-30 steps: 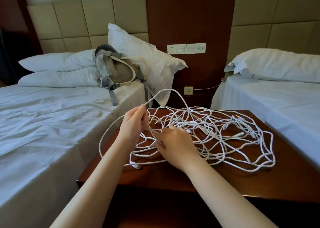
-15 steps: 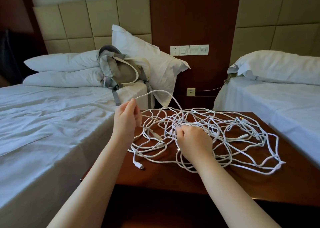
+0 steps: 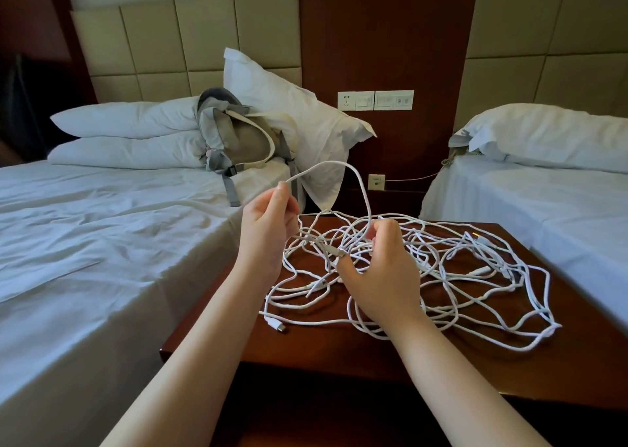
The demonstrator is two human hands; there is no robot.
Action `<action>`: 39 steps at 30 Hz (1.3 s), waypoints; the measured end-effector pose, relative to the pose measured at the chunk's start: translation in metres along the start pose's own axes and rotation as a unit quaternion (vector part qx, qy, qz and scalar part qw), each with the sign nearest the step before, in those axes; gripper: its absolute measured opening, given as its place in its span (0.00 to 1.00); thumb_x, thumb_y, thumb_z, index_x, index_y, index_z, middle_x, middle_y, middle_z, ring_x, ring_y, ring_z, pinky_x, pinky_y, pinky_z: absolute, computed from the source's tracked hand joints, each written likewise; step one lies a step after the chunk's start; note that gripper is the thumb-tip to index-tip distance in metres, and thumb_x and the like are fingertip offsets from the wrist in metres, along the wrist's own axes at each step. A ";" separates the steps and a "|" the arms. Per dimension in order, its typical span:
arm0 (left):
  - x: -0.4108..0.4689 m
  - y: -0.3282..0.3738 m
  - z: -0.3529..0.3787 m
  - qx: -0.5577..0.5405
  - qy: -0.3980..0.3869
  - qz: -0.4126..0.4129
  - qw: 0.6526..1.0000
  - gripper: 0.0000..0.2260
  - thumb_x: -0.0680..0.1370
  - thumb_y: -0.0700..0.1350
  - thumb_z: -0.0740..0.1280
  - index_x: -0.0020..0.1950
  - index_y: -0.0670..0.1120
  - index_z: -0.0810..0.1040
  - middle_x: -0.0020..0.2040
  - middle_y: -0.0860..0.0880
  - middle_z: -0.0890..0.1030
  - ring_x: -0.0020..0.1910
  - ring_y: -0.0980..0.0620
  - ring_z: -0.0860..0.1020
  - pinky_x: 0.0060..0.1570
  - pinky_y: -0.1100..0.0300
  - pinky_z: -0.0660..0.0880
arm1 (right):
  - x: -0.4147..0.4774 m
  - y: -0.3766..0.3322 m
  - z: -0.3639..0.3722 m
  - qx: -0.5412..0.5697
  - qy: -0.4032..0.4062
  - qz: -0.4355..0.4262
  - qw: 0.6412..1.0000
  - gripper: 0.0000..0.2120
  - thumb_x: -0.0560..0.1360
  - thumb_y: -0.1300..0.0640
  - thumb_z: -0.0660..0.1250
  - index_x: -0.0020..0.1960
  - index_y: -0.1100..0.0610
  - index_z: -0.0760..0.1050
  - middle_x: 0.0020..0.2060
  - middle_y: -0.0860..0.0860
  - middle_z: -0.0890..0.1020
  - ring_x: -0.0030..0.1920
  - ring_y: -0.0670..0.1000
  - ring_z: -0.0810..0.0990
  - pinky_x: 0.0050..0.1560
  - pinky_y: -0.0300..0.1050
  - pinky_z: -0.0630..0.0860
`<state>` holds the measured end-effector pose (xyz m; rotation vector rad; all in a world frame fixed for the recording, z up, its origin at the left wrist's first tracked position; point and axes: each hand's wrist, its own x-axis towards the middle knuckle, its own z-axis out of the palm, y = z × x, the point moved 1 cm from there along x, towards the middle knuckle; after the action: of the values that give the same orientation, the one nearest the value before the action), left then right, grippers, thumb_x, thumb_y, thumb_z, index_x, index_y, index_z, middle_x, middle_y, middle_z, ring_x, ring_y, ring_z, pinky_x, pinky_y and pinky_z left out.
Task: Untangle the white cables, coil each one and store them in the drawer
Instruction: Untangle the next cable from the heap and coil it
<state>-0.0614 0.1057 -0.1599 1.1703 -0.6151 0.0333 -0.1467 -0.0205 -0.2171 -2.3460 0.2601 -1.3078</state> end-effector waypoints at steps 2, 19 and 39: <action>0.000 -0.001 0.001 0.009 0.007 0.004 1.000 0.18 0.82 0.45 0.56 0.32 0.42 0.69 0.22 0.53 0.61 0.23 0.55 0.59 0.25 0.66 0.61 | -0.001 -0.004 -0.003 0.027 0.045 -0.029 0.998 0.16 0.69 0.47 0.67 0.45 0.52 0.62 0.33 0.40 0.63 0.28 0.42 0.64 0.27 0.32 0.57; -0.006 -0.002 0.011 0.082 0.018 -0.003 0.996 0.20 0.82 0.45 0.57 0.30 0.43 0.70 0.20 0.54 0.64 0.21 0.56 0.61 0.22 0.65 0.61 | 0.000 -0.003 0.013 0.066 0.043 -0.164 0.983 0.14 0.76 0.47 0.63 0.43 0.57 0.80 0.35 0.48 0.79 0.30 0.48 0.76 0.26 0.42 0.72; 0.000 -0.006 -0.001 0.151 0.105 0.077 0.980 0.20 0.82 0.45 0.57 0.30 0.44 0.69 0.23 0.53 0.65 0.24 0.56 0.64 0.28 0.60 0.62 | -0.001 -0.001 0.017 0.080 -0.083 -0.047 0.992 0.05 0.72 0.56 0.70 0.38 0.54 0.77 0.34 0.47 0.76 0.39 0.46 0.73 0.38 0.43 0.73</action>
<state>-0.0591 0.1038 -0.1656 1.3883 -0.5230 0.3899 -0.1332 -0.0145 -0.2253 -2.3362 -0.0070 -1.1230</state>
